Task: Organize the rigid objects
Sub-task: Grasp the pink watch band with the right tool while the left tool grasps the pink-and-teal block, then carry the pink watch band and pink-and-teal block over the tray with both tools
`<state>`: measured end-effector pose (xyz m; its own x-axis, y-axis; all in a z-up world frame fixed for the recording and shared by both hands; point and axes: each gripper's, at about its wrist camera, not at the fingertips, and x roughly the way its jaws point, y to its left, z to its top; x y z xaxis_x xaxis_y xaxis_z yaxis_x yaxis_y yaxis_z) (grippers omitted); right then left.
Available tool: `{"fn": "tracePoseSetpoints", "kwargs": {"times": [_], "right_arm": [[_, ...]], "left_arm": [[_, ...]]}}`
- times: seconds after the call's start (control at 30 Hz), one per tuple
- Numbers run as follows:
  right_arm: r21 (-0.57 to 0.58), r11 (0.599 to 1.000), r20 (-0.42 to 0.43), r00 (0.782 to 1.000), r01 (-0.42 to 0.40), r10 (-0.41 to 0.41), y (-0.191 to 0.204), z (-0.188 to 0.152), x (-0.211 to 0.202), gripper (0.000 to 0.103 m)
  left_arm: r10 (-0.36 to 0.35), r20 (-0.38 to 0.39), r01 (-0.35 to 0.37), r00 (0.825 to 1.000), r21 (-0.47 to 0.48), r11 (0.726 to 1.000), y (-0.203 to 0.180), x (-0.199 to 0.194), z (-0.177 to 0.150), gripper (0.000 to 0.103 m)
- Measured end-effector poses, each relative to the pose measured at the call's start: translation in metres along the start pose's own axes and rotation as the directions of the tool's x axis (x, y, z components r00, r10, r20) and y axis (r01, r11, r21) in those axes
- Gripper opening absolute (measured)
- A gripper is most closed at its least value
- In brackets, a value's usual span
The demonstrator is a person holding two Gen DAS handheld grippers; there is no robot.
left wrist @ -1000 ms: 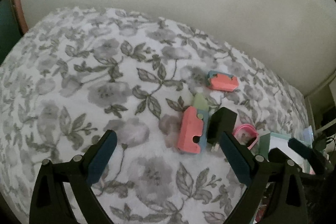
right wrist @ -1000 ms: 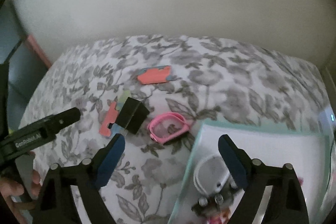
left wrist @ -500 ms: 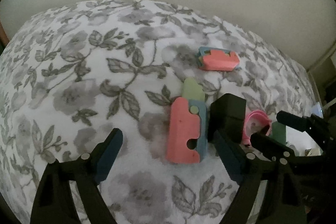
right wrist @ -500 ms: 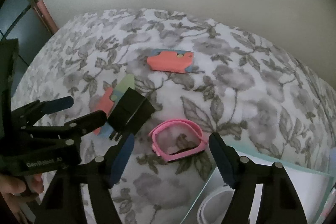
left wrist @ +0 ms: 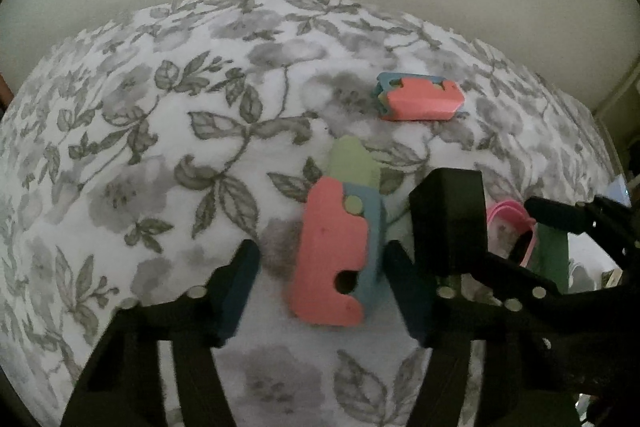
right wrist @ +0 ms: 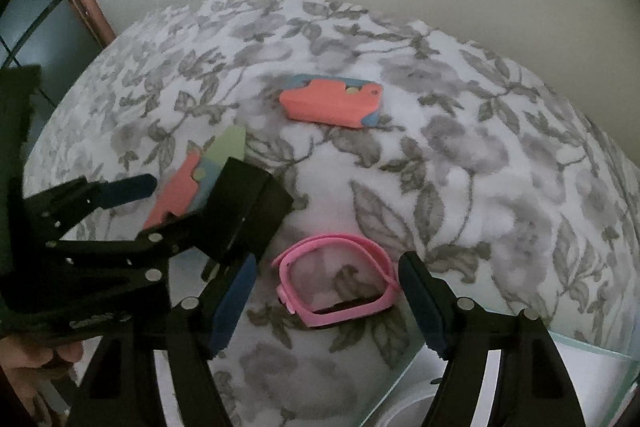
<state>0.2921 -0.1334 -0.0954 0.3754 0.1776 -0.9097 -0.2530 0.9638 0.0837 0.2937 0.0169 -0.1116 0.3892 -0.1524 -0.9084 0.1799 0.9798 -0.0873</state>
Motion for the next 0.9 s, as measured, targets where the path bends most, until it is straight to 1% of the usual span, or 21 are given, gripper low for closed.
{"fn": "tracePoseSetpoints", "kwargs": {"times": [0.07,0.1,0.17,0.27,0.3,0.33,0.37,0.4,0.5,0.7,0.9], "right_arm": [[-0.01,1.0,-0.005,1.0,0.013,-0.013,0.002,0.0,0.002,0.076],[-0.014,1.0,-0.011,1.0,0.019,-0.019,0.003,-0.001,0.003,0.076],[-0.026,0.999,-0.017,0.999,0.036,-0.037,0.007,-0.001,0.005,0.076],[-0.051,0.995,-0.027,0.996,0.086,-0.087,0.014,-0.002,0.009,0.076],[-0.059,0.993,-0.03,0.994,0.099,-0.101,0.016,-0.002,0.01,0.075],[-0.076,0.989,-0.037,0.991,0.124,-0.127,0.019,-0.004,0.012,0.068],[-0.084,0.986,-0.04,0.989,0.142,-0.146,0.021,-0.005,0.013,0.068],[-0.078,0.987,-0.035,0.989,0.143,-0.146,0.022,-0.005,0.012,0.068],[-0.019,0.992,-0.029,0.992,0.124,-0.125,0.019,-0.008,0.007,0.067],[0.094,0.995,0.025,0.999,0.043,-0.045,0.015,-0.02,-0.019,0.067],[0.132,0.991,0.088,0.996,0.017,-0.029,0.021,-0.037,-0.062,0.067]], "left_arm": [[0.005,0.002,-0.005,1.0,0.006,1.0,0.002,-0.002,-0.002,0.054],[0.009,0.002,-0.009,1.0,0.005,1.0,0.003,-0.002,-0.002,0.049],[0.014,0.0,-0.014,1.0,0.004,1.0,0.005,-0.001,-0.003,0.046],[0.015,-0.007,-0.015,1.0,0.004,1.0,0.007,-0.004,-0.005,0.046],[0.016,-0.01,-0.016,1.0,0.007,1.0,0.007,-0.004,-0.006,0.045],[0.017,-0.013,-0.016,1.0,0.007,1.0,0.007,-0.005,-0.007,0.045],[0.016,-0.017,-0.016,1.0,0.006,1.0,0.006,-0.006,-0.008,0.045],[0.016,-0.021,-0.016,1.0,0.004,1.0,0.006,-0.007,-0.009,0.045],[0.008,-0.027,-0.009,1.0,-0.008,1.0,0.006,-0.016,-0.012,0.044],[-0.008,-0.019,0.007,1.0,-0.031,0.999,0.005,-0.04,-0.02,0.044],[-0.036,0.011,0.036,0.999,-0.055,0.998,-0.003,-0.075,-0.029,0.044]]}}
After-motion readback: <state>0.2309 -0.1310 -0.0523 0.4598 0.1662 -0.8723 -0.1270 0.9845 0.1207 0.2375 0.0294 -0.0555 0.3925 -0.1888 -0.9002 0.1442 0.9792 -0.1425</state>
